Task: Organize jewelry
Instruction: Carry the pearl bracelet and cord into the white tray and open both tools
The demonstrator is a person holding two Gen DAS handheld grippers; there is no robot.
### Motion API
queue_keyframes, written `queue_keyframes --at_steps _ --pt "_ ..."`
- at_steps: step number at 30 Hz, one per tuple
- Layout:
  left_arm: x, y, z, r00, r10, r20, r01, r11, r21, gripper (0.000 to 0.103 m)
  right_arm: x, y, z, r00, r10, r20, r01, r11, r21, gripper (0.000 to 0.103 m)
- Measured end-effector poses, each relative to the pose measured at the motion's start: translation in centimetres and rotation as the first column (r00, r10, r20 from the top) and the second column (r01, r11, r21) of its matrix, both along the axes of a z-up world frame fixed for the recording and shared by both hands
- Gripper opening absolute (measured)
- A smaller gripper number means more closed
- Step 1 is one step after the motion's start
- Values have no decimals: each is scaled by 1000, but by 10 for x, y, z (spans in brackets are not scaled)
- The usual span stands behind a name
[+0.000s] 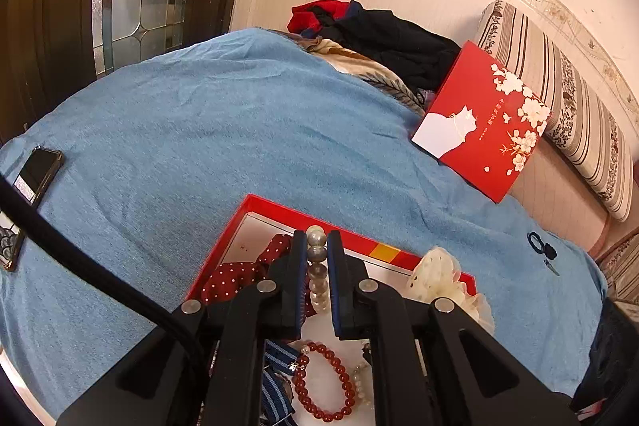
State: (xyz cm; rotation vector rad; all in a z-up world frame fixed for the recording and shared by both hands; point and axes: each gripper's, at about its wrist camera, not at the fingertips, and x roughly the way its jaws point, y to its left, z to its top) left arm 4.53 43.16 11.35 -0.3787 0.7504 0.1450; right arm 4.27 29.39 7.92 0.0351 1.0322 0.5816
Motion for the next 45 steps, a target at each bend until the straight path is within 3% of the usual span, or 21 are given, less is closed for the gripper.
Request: queue_keyframes --at_steps 8,17,22,26,32,37,45 --pt "-7 15 3 1000 8 13 -7 1000 -27 9 -6 -7 19 998 -15 54 13 1000 28 3" --pt "-11 29 1 999 -15 31 19 991 -129 9 -5 -6 22 996 -31 85 31 1000 8 3" --pt "-8 35 -5 992 -105 70 121 945 -304 9 -3 -6 15 996 -42 85 43 999 -18 3" --pt "-1 29 -12 980 -183 73 197 902 -384 9 -3 -9 12 996 -43 75 44 999 -9 3" --pt "7 13 -20 979 -204 32 202 915 -349 9 4 -3 11 994 -57 97 61 998 -34 3" --pt "9 4 -20 985 -174 -7 167 958 -234 9 6 -1 6 993 -55 107 62 996 -67 3" --pt "9 -2 -20 988 -146 -44 141 983 -114 9 4 -2 -5 996 -52 78 58 996 -70 4"
